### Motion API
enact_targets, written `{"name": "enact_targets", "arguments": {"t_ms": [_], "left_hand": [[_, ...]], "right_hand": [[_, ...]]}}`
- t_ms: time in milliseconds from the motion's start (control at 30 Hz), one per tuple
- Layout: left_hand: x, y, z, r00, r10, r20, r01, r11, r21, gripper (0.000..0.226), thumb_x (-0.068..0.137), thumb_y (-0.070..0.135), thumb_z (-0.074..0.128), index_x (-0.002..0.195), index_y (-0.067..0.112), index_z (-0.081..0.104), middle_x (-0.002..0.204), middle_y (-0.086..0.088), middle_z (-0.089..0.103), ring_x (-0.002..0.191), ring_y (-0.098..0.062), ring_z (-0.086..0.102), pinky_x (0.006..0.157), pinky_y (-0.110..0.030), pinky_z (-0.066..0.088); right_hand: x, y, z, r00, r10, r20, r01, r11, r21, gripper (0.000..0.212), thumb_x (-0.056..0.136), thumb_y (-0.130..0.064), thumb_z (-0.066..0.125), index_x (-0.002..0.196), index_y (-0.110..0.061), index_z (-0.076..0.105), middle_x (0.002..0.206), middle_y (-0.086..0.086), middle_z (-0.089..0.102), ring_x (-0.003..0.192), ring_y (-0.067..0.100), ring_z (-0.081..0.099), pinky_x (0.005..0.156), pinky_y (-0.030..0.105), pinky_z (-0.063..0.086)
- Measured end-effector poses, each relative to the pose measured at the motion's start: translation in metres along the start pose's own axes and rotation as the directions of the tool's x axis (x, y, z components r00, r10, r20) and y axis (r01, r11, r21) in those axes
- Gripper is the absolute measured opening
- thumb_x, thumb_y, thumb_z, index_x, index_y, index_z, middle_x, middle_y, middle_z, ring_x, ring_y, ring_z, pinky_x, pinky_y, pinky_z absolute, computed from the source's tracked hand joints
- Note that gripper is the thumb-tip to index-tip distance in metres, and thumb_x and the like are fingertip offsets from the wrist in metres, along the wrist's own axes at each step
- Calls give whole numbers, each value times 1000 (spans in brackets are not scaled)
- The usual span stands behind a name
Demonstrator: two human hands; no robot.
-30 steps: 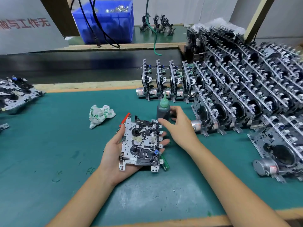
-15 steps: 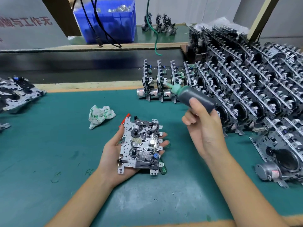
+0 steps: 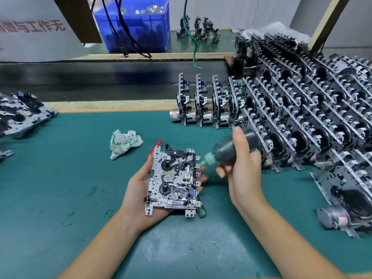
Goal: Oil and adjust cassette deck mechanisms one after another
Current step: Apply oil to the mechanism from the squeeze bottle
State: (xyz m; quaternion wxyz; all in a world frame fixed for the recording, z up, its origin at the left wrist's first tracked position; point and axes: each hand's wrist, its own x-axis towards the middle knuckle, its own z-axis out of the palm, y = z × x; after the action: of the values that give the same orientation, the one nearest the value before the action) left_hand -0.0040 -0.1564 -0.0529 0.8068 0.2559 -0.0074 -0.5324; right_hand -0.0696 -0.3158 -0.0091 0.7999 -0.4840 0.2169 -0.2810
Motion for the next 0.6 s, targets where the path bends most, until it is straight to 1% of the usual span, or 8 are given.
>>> {"name": "enact_targets", "arguments": {"t_ms": [67,167,233,300,400,600], "left_hand": [[-1,0,1,1000,-12,15,12,1000,-8,70,95,55,37,130,-4,52,138,-31,44,128,-46,43,103,-55,39],[-1,1,0,1000,-11,11,12,1000,-18,69,94,53,38,131,-4,51,139,-31,42,130,-45,41,104,-54,37],[-1,2,1,1000,-5,5,6,1000,-23,67,93,52,41,130,-3,52,139,-30,43,129,-45,42,104,-55,38],[-2,2,2,1000,3,-3,-3,999,-36,65,94,51,43,129,-2,54,138,-30,44,126,-46,44,101,-56,41],[-2,1,2,1000,13,-16,-13,999,-29,67,92,53,40,128,-2,56,137,-29,46,125,-46,47,96,-55,45],[-2,2,4,999,18,-37,-19,999,-33,68,91,53,38,126,-2,56,135,-30,48,123,-45,48,97,-54,45]], "right_hand": [[-1,2,1,999,-27,-36,28,999,23,40,71,-48,61,74,-11,47,52,-4,46,38,4,37,31,16,29],[0,6,1,997,-11,-83,13,1000,19,32,86,-38,58,69,-14,45,52,-3,43,37,3,35,32,15,26],[1,7,0,994,4,-105,-4,1000,-1,32,92,-33,55,68,-15,45,53,-3,44,40,4,36,32,15,25],[2,8,0,994,6,-105,-8,1000,-16,32,93,-33,55,68,-15,45,53,-4,44,42,5,38,33,16,26],[3,8,0,995,-5,-103,4,1000,-15,32,93,-32,54,68,-15,45,55,-2,44,42,5,38,33,16,26],[3,6,-1,996,-47,-70,46,999,-18,33,95,-30,52,67,-14,48,51,-4,49,38,5,39,31,17,28]]}}
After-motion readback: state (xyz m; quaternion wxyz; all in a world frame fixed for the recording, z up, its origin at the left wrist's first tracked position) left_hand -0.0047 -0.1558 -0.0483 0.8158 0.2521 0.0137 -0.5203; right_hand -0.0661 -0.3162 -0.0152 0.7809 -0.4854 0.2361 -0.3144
